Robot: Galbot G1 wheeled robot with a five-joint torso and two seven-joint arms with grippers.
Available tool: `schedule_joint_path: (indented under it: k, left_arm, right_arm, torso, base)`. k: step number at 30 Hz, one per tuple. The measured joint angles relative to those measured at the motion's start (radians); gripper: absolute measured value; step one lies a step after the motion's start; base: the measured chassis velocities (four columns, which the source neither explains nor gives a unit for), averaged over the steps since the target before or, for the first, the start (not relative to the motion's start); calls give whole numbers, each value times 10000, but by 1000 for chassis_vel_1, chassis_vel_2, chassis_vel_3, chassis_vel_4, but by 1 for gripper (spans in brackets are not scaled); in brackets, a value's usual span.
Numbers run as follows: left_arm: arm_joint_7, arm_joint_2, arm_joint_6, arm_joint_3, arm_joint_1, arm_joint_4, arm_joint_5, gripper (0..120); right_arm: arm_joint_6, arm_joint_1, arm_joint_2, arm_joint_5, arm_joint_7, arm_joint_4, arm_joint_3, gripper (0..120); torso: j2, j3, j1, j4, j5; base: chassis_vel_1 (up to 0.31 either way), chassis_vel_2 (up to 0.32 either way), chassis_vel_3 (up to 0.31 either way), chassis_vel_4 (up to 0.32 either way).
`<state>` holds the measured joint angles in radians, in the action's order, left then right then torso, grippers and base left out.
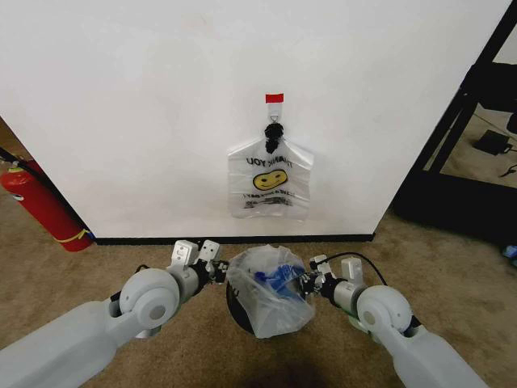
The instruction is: Pick up the garbage bag from the wall and place it over the trash bin.
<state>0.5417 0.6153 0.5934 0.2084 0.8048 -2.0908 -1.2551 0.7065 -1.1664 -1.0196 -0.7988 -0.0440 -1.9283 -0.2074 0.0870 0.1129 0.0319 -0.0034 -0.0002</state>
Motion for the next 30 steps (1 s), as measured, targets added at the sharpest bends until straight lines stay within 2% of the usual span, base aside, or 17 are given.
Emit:
schedule_joint_path:
  k: [3,7,12,13,17,19,20,23,24,26,27,28,29,30]
  left_arm:
    - [-178,-191,-16,-321,462,-15,185,0]
    - [-326,-341,-25,-907,1159,-538,360,0]
    - [-780,-553,-362,-1615,1928,-2209,1138,19]
    - [-780,-553,-362,-1615,1928,-2209,1138,19]
    - [-849,-730,-445,-2001,1652,-3221,1156,36]
    - [-980,-910,-515,-1971,1274,-3393,1286,44]
    - [-980,-910,-515,-1971,1274,-3393,1286,44]
    - [-1358,-1171,-576,-1332,424,-3339,1925,56]
    - [-1493,-1202,-574,-719,-198,-3209,2219,61]
    - [-1537,-1064,-471,266,-1089,-2985,2344,68]
    - [-1537,-1064,-471,266,-1089,-2985,2344,68]
    - [-1519,-803,-324,1294,-1958,-2636,2366,74]
    - [-1488,-618,-219,1851,-2434,-2377,2353,79]
    - [-1479,-577,-193,1965,-2533,-2317,2338,79]
  right_arm:
    - [-39,-127,-66,-32,0,-113,-98,0]
    - [-94,-263,-179,-46,-6,-198,-180,0]
    - [-144,-428,-505,-47,-22,-308,-271,0]
    - [-144,-428,-505,-47,-22,-308,-271,0]
    - [-170,-462,-671,60,-47,-301,-272,0]
    - [-174,-487,-718,135,-51,-294,-268,0]
    - [-174,-487,-718,135,-51,-294,-268,0]
    - [-204,-519,-753,384,-31,-278,-249,0]
    - [-213,-525,-766,440,-28,-278,-244,0]
    - [-221,-534,-783,487,-22,-285,-240,0]
    - [-221,-534,-783,487,-22,-285,-240,0]
    - [-228,-543,-795,529,-18,-304,-239,0]
    - [-230,-546,-799,537,-17,-319,-239,0]
    - [-231,-547,-799,541,-17,-323,-240,0]
  torso:
    - [0,0,0,2,1]
    - [0,0,0,4,0]
    - [0,-1,-1,5,0]
    - [0,-1,-1,5,0]
    - [0,-1,-1,3,1]
    - [0,0,-1,3,0]
    - [0,0,-1,3,0]
    - [0,0,-1,5,1]
    - [0,0,-1,4,2]
    - [0,0,-1,4,2]
    - [0,0,-1,4,2]
    - [0,0,-1,2,3]
    - [-1,1,0,-1,1]
    - [-1,2,0,-1,1]
  base:
    - [0,0,0,0]
    - [0,0,0,0]
    - [0,0,0,0]
    - [0,0,0,0]
    - [0,0,0,0]
    - [0,0,0,0]
    - [0,0,0,0]
    - [0,0,0,0]
    - [0,0,0,0]
    - [0,0,0,0]
    - [0,0,0,0]
    - [0,0,0,0]
    - [0,0,0,0]
    - [0,0,0,0]
